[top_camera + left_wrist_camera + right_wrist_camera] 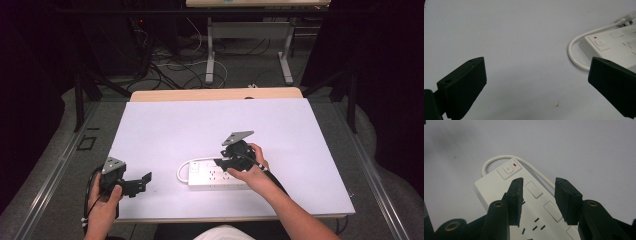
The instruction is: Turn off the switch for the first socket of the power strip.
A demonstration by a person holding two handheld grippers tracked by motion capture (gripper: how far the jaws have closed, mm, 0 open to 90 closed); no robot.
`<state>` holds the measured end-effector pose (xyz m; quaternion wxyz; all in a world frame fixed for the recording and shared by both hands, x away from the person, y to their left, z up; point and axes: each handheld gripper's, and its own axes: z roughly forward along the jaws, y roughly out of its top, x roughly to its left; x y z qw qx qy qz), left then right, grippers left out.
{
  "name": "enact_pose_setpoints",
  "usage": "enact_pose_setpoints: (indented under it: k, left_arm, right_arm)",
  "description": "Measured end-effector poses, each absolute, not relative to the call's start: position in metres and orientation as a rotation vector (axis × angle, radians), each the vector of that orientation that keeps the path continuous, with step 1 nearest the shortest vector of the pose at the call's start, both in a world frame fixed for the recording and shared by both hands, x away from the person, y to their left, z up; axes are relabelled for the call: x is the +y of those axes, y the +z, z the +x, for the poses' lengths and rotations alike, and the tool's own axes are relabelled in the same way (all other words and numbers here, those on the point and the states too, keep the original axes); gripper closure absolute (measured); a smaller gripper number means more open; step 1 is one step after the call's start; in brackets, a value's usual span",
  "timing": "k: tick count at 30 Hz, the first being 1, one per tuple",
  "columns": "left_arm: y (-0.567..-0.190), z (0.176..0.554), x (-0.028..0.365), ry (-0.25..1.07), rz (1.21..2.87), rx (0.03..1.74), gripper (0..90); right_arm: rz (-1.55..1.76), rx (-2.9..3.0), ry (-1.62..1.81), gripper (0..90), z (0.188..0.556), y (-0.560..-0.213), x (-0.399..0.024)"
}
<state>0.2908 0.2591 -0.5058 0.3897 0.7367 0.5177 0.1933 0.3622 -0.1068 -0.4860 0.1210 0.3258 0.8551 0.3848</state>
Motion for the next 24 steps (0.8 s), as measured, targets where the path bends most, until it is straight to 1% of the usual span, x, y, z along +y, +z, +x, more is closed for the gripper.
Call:
enact_pose_setpoints:
  k: [3,4,5,7,8,12,24]
  left_arm:
    - [-0.506,0.291,0.259,0.492,1.872,1.316,1.7]
    - [-0.506,0.291,0.259,0.492,1.873,1.316,1.7]
    - [-0.506,0.291,0.259,0.492,1.874,1.316,1.7]
    - [-0.506,0.291,0.259,0.492,1.873,1.316,1.7]
    - [-0.506,0.291,0.259,0.492,1.874,1.315,1.7]
    - [-0.506,0.291,0.259,0.492,1.873,1.316,1.7]
    - [-0.506,0.291,0.26,0.493,1.873,1.312,1.7]
  right_arm:
    - [0.956,2.526,1.103,61.1,0.365,-0.487,-0.105]
    - [0.936,2.517,1.107,63.2,0.368,-0.49,-0.104]
    - [0.936,2.517,1.107,63.2,0.368,-0.49,-0.104]
    - [0.954,2.52,1.094,66.6,0.369,-0.492,-0.102]
    - [0.954,2.52,1.094,66.6,0.369,-0.492,-0.102]
    - [0.955,2.534,1.08,71.4,0.373,-0.497,-0.099]
    - [0.97,2.569,1.03,77.8,0.38,-0.508,-0.091]
